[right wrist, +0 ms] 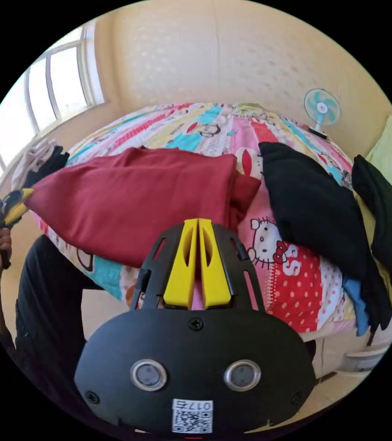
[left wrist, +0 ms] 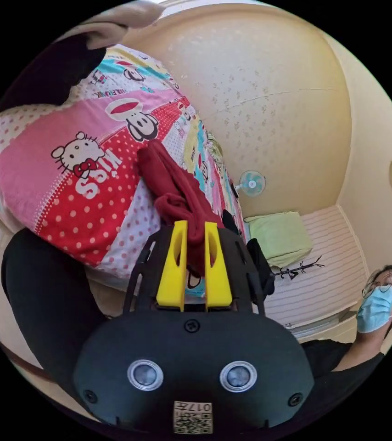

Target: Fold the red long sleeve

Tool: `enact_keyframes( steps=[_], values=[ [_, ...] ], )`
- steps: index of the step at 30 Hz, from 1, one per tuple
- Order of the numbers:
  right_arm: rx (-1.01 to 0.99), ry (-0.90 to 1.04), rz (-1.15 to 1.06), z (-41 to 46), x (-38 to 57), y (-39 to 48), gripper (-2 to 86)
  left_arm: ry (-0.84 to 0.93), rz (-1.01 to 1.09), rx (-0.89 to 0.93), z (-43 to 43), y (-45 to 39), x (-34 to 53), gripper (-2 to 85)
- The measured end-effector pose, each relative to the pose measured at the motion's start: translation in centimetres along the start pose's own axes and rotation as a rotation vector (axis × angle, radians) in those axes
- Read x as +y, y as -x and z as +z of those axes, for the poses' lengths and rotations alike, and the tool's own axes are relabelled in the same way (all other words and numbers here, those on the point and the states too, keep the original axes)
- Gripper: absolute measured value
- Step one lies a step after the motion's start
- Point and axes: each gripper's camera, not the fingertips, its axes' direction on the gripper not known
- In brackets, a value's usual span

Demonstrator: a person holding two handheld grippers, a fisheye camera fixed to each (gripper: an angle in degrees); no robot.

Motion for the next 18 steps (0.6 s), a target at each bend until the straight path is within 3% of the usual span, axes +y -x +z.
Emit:
enact_keyframes(
  steps=[1,2,6,8,11,14,18],
  values=[
    [-0.008,0.061,-0.048,2.0,0.5,0.2,0.5,0.002,0.064,0.000,1.2,-2.9,-0.3,6.4],
    [-0.024,-0.030,-0.021,0.8,1.4,-0.4,0.5,0.019,0.132,-0.014,3.0,-6.2,-0.5,6.3],
    [-0.230,-0.053,0.176,-1.1,1.5,-4.9,0.5,0.132,0.374,-0.051,11.5,-16.5,0.8,6.1],
    [-0.310,-0.243,0.297,-3.6,4.1,-8.2,0.6,0.198,0.505,-0.039,18.0,-21.5,4.2,6.2],
    [-0.218,-0.427,0.424,-6.8,7.6,-11.3,0.8,0.316,0.619,-0.031,26.6,-24.7,9.8,6.5],
    [-0.179,-0.462,0.461,-8.0,8.6,-13.5,1.2,0.512,0.651,0.019,34.9,-24.0,15.1,7.2],
    [-0.261,-0.485,0.486,-7.4,9.1,-14.7,2.5,0.624,0.626,0.148,37.9,-21.7,18.6,6.6]
  ],
)
